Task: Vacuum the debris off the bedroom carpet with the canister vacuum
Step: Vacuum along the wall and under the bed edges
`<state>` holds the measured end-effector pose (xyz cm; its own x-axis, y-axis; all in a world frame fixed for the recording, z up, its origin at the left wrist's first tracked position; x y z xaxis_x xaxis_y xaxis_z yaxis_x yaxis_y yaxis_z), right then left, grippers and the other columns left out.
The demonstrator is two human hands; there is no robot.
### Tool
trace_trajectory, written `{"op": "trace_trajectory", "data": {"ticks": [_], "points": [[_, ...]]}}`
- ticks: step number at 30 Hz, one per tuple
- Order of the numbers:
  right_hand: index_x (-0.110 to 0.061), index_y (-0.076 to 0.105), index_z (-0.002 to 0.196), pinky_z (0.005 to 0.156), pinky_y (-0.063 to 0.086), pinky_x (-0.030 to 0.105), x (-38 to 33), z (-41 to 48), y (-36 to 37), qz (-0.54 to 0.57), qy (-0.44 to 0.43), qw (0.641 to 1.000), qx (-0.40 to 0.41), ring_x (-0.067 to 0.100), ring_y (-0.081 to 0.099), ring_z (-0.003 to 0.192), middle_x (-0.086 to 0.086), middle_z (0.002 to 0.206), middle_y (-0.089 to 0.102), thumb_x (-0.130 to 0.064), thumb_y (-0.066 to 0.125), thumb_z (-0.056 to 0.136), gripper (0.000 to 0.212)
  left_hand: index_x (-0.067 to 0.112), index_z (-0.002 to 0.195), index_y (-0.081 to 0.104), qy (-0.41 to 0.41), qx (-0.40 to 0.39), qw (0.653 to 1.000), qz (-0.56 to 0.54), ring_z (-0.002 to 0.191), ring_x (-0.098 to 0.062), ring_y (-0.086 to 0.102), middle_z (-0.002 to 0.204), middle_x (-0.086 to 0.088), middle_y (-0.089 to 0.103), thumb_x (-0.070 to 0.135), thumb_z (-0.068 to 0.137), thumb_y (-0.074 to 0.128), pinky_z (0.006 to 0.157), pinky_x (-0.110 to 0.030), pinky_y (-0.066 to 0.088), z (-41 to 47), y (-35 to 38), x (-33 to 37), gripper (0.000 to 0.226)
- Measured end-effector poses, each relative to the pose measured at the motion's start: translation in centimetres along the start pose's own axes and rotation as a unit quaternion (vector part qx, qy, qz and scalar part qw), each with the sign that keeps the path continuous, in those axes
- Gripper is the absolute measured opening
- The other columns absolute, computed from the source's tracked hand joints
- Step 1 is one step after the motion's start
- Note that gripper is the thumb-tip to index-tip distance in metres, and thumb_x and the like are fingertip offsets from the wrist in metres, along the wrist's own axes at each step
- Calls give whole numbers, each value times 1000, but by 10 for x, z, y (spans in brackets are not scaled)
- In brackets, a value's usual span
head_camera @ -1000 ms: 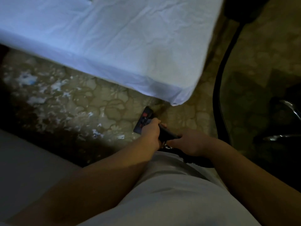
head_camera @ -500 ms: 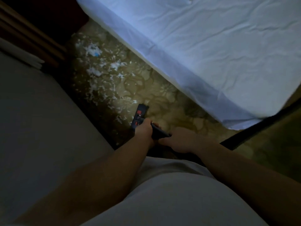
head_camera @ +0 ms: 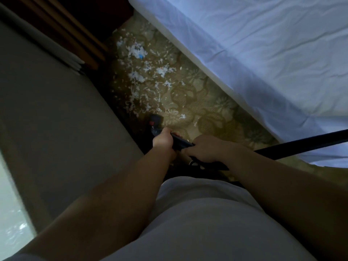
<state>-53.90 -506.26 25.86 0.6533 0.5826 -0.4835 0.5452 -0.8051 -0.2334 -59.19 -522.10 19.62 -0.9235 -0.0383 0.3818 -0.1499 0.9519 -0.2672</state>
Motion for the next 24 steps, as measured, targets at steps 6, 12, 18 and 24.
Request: {"op": "trace_trajectory", "data": {"ticks": [6,12,18,24], "points": [[-22,59,87,69,50,34,11,-23,14,-2,-21,1000,5,21,64,77,6,89,65,-55,63,99,36,9,80,66,-14,-19,1000,18,71,-26,65,57,-4,68,22,87,65,78,-40,57,-14,2,-21,15],[-19,70,96,79,57,38,62,-53,28,43,9,999,3,22,70,85,7,95,72,-62,65,92,44,7,98,68,-3,-26,999,29,71,-27,65,76,-9,69,25,79,70,71,-40,56,-38,17,-69,26],[-17,73,105,94,60,52,138,-95,37,48,2,999,-15,30,75,91,11,98,77,-68,62,85,56,9,111,68,13,-18,999,26,85,-33,68,97,-13,71,35,67,71,84,-53,58,-63,48,-143,50],[-25,73,112,96,58,47,247,-154,30,14,-16,1000,-16,22,70,93,4,104,74,-76,63,69,68,10,116,66,6,-10,1000,2,87,-34,68,102,-13,71,37,77,71,78,-48,59,-132,97,-250,47]]}}
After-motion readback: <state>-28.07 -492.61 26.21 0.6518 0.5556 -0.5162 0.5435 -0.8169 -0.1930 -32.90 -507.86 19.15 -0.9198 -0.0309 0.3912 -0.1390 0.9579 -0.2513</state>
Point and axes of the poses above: each hand's wrist, its own z-axis towards the middle knuckle, its own y-axis out of the palm, x = y × z, the point moved 10 cm from there along z, towards the middle knuckle
